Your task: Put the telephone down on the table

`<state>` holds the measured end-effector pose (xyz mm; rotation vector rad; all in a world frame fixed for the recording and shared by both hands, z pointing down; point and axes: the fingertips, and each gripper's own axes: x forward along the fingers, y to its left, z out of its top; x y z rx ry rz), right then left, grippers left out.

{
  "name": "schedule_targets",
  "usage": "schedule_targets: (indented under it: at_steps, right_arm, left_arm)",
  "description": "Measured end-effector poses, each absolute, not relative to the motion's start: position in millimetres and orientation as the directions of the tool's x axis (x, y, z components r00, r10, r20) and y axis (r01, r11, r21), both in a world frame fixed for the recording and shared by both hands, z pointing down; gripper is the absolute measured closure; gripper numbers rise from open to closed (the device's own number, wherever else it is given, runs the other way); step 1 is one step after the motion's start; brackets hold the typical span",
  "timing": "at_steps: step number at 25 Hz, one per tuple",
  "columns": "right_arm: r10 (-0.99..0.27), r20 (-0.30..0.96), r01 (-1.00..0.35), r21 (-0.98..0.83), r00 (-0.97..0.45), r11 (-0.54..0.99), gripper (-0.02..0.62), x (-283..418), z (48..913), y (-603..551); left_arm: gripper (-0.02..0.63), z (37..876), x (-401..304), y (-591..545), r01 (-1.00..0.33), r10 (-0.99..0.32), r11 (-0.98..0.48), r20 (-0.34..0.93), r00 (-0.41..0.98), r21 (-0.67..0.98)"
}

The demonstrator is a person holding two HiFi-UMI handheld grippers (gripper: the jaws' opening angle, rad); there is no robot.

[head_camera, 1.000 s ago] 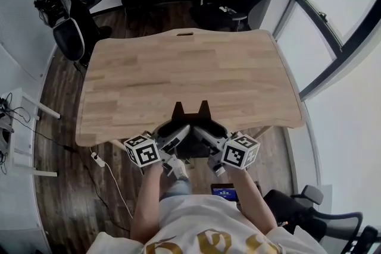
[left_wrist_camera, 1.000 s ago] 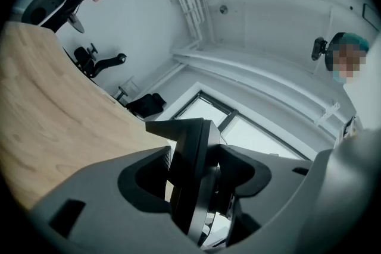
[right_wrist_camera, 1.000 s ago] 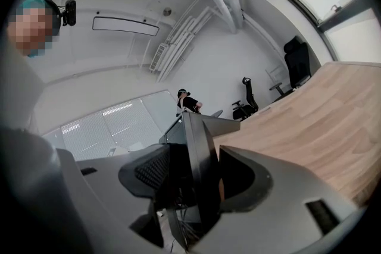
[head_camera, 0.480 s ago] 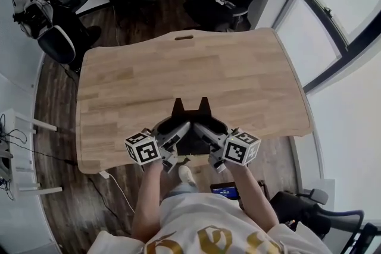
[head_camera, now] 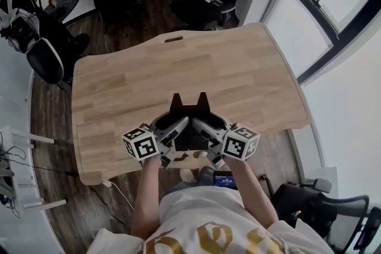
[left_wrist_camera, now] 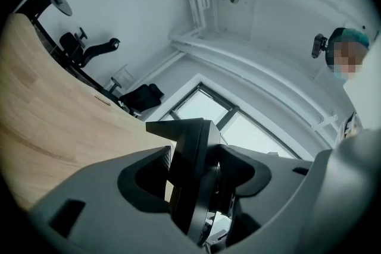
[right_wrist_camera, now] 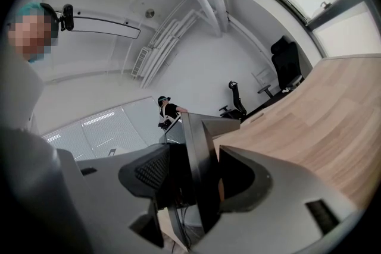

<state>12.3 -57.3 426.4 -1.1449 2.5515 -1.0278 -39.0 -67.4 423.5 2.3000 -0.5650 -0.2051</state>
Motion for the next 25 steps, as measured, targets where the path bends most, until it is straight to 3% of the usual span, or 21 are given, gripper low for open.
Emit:
schedule_targets:
  at_steps: [25]
  right_arm:
    - [-0.7,0.12,-0.57,-0.684,-0.704,0.456,0.362,14,445,-85]
  left_arm:
    - [0.367,440,-37,-95,-0.356,-0.456,-0.61,0.054,0.888,0.708]
